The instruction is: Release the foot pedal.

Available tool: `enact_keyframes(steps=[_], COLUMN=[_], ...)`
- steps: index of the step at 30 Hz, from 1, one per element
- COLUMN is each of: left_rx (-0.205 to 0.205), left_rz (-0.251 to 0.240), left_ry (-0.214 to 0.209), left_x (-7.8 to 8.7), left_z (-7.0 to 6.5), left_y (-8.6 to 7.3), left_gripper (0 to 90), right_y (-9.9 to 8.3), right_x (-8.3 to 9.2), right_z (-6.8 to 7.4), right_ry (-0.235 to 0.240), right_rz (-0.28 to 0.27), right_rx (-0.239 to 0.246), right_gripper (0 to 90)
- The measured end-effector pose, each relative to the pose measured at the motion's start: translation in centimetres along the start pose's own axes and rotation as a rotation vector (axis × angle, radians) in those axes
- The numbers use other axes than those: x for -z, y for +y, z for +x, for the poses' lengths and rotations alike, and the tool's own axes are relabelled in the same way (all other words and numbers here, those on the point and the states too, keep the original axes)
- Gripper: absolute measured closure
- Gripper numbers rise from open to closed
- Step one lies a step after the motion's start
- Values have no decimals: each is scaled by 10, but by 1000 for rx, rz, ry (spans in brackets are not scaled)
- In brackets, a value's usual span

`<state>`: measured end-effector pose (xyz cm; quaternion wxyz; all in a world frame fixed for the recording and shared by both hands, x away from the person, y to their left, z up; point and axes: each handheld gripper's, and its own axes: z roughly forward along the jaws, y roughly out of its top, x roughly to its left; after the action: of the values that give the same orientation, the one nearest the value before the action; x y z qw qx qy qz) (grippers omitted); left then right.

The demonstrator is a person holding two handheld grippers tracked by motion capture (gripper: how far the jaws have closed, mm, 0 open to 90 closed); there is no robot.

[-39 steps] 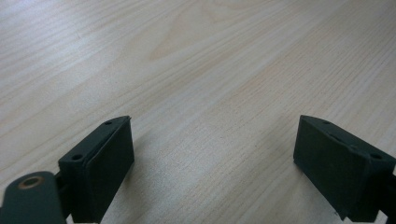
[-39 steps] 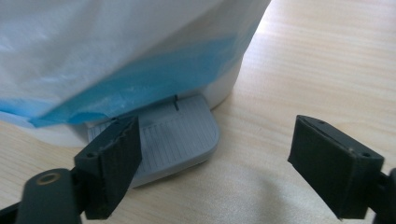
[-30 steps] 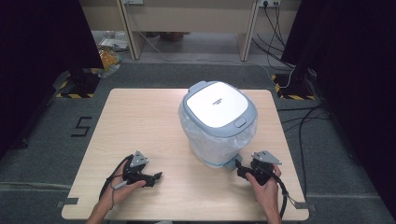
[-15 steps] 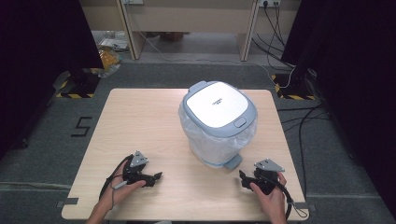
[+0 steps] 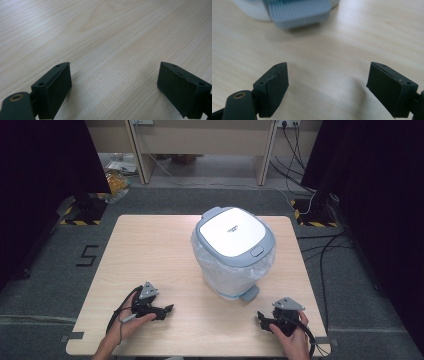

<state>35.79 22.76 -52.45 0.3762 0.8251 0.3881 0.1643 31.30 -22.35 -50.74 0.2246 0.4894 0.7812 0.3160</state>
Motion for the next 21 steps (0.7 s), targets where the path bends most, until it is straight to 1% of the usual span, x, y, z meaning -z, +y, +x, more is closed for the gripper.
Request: enact_keyframes(steps=[2,4,5,8,13,18,21], left_rx=[0,0,-2,-1,0,1,0], left_rz=[-2,-2,-1,-1,-2,-2,-3], left_ry=[0,0,0,0,0,0,0], left_x=[0,0,0,0,0,0,0], left_z=[0,0,0,0,0,0,0], left_y=[0,0,0,0,0,0,0], left_gripper=[113,113,113,113,113,113,113], right_y=[-6,-10,-11,-13,-18,-21,-23], right_x=[-1,0,1,5,8,8,9], right_z=[1,0,-1,-1,-1,-1,1], right_ry=[3,14,17,0,21,22,27], right_rz=[12,2,4,10,8,-9,-8], right_rx=[-3,-19,-15,-13,-29,-29,-22], right_gripper=[171,168,167,164,149,136,112])
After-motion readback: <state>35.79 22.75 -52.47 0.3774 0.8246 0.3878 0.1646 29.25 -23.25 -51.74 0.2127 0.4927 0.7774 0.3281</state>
